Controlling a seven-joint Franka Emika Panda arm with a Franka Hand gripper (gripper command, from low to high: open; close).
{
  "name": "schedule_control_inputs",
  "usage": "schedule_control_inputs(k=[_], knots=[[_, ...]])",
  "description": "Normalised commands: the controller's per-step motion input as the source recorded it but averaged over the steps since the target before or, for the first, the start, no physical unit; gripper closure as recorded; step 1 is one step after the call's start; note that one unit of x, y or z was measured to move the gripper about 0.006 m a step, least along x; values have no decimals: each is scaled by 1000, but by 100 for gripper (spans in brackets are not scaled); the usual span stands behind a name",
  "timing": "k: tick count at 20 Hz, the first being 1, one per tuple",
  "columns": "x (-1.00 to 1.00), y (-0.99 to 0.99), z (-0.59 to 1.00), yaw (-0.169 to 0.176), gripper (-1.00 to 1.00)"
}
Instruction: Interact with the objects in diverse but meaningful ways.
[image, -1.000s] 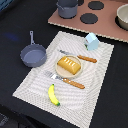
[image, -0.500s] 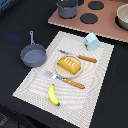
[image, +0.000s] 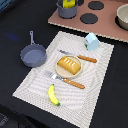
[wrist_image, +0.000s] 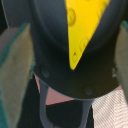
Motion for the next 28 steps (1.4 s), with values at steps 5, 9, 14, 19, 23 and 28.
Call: schedule_control_inputs(k=[5,9,14,19,23,28], knots=[[-1,69,397,12,-100],[72,98,1000,0,-100],[392,152,911,0,-100],[703,55,402,-69,-100],[710,22,470,-111,-100],[198,-145,794,-44,-100]])
